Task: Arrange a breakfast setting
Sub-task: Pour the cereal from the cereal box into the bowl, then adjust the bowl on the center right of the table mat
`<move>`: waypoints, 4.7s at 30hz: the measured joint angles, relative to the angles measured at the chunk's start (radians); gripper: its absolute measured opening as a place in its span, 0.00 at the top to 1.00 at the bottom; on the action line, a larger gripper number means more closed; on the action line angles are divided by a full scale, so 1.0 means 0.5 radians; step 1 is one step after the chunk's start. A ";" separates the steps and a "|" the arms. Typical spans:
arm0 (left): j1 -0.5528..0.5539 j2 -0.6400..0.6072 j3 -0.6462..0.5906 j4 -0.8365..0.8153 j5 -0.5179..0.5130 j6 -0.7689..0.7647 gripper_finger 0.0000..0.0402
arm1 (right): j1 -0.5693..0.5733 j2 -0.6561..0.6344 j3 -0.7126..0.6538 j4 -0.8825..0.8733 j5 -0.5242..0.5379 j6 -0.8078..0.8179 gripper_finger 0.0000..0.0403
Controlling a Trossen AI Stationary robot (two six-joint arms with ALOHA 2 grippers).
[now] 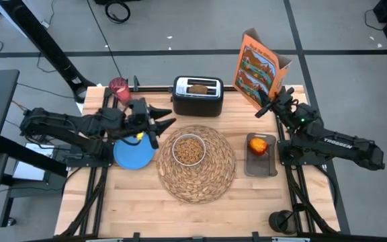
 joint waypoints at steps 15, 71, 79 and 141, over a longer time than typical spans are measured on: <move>0.000 0.212 0.000 0.100 0.117 0.035 0.55 | -0.041 0.154 -0.428 0.310 0.122 0.014 0.69; -0.059 0.215 0.001 0.131 0.142 0.082 0.55 | -0.175 1.227 -0.320 0.728 0.106 0.457 0.50; -0.059 0.215 0.002 0.131 0.142 0.079 0.55 | -0.175 1.225 -0.260 0.533 0.067 0.519 0.32; -0.059 0.213 0.003 0.123 0.270 0.025 0.55 | 0.137 0.518 1.675 -2.693 -0.305 0.981 0.07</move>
